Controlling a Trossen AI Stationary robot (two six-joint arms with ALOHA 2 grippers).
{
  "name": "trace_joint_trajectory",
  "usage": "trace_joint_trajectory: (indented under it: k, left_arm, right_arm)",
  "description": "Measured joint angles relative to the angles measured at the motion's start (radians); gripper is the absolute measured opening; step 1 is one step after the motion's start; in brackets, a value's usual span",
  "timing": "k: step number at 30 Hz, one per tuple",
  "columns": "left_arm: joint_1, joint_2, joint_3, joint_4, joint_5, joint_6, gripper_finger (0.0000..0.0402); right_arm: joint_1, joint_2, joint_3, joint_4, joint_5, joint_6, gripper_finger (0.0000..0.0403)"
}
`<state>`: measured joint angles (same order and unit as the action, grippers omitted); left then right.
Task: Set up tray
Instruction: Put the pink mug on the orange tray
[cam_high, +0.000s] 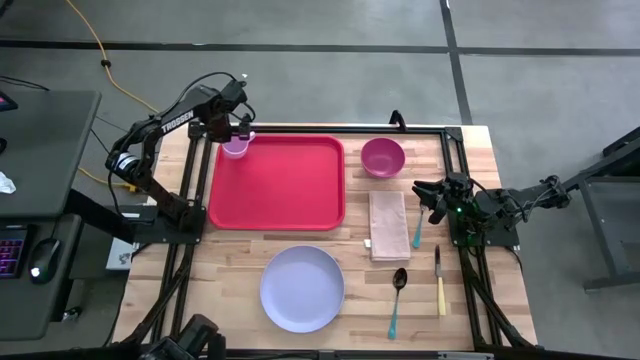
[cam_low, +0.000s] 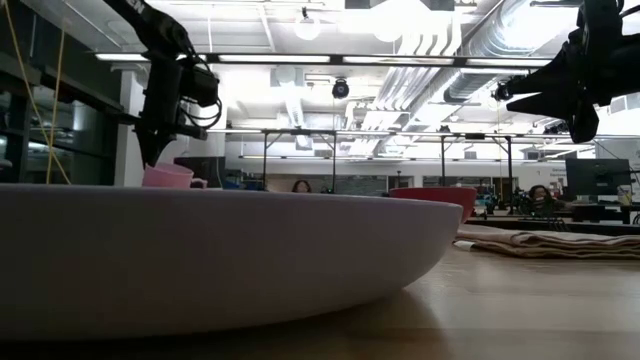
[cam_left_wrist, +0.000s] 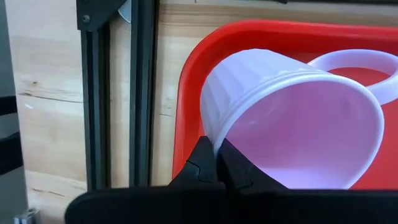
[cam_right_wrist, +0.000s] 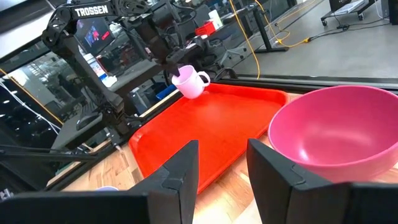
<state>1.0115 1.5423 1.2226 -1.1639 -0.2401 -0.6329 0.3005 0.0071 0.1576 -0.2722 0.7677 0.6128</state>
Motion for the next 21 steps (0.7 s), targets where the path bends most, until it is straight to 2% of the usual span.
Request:
trace_joint_trajectory:
  k: [21]
  left_arm:
    - [-0.011,0.049,-0.030,0.020,-0.026,-0.027,0.0012]
  right_arm:
    - [0.000,0.000,0.000,0.000,0.000,0.000,0.0113]
